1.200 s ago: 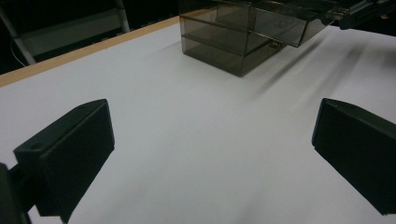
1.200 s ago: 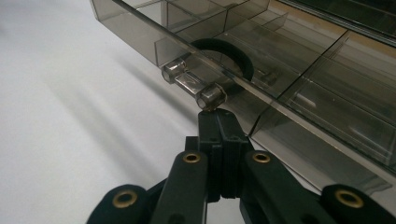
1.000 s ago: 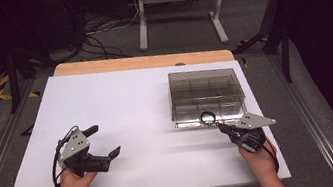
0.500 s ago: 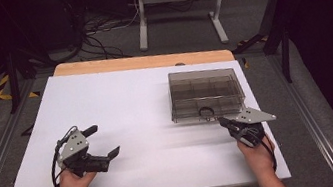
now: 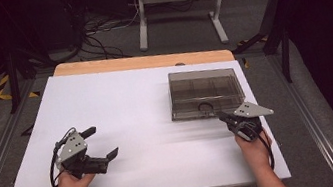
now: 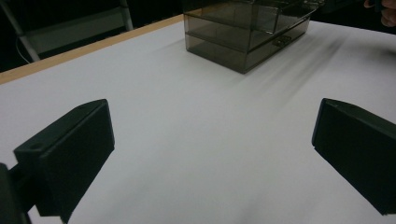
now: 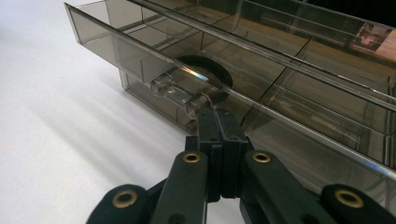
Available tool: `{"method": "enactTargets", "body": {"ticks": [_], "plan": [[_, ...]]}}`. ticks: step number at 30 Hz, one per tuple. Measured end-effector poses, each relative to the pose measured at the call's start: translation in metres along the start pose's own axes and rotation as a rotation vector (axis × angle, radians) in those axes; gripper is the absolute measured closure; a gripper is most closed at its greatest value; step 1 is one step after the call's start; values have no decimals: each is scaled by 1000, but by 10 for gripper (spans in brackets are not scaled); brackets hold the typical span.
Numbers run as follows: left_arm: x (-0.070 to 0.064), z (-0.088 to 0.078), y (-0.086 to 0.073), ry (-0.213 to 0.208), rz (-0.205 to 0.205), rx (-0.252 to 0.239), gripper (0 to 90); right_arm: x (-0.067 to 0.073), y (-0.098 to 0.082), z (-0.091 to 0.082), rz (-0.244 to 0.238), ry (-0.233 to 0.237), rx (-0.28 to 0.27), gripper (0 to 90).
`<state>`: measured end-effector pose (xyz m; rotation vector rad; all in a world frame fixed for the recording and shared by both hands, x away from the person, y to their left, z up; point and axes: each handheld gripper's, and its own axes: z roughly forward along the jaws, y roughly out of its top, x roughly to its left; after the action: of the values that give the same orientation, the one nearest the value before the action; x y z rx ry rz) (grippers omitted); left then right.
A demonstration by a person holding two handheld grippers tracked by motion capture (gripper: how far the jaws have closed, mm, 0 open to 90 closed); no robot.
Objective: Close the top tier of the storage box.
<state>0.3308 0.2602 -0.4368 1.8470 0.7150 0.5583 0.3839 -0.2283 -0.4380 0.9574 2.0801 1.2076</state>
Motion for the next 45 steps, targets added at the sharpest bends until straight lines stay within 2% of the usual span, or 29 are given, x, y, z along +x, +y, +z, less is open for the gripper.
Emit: {"method": "enactTargets", "body": {"ticks": [3,17,25,32,38,45], "plan": [[0,-1,-1,6,8,0,1,-2,2,4,14,-7,-1,900],[-2,-6,-4,5,-10,2,1,-7,6,16,35,-45,-7,900],[-1,-7,-4,10,-5,-3,1,-7,10,25,45,-102,-11,900],[-1,-7,-4,9,-4,-4,2,-5,11,26,53,-120,-28,900],[0,-7,-4,6,-8,-10,1,-3,12,17,33,-114,-36,900],[0,-8,-3,5,-6,-20,1,1,14,-10,7,-64,-58,876]]}}
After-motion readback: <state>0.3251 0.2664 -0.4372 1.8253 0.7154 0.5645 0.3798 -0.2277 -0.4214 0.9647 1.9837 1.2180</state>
